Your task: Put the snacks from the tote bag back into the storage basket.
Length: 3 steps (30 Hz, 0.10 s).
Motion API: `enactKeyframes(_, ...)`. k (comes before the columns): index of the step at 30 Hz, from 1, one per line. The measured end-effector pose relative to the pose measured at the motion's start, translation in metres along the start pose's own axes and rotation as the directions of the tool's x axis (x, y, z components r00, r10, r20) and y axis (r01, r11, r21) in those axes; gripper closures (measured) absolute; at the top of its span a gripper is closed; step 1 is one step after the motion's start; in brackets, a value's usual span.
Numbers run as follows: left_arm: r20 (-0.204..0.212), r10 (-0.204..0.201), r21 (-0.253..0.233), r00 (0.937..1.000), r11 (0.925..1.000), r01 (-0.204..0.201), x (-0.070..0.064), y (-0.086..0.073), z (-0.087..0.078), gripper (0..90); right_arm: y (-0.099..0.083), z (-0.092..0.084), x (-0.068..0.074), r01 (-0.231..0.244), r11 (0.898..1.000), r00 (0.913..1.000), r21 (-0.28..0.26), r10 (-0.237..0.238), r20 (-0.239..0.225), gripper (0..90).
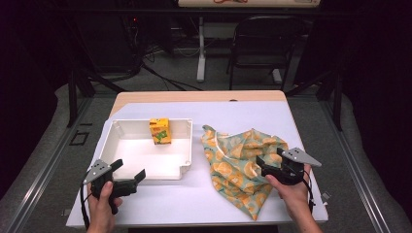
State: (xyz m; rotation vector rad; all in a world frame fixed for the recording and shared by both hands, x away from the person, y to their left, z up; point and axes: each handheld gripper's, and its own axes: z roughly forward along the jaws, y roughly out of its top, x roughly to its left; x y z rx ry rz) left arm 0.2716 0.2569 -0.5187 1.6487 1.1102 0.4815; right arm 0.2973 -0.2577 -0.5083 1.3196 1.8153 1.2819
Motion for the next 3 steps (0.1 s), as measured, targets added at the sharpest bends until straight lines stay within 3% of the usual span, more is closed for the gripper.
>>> enactKeyframes(3,0.000,0.006,0.008,1.0000,1.0000,-0.006,-0.0018,-0.0001,0.0024,0.2,0.0000,-0.0001,-0.0019,0.002,1.000,1.0000,-0.008,-0.002,-0.007,14.0)
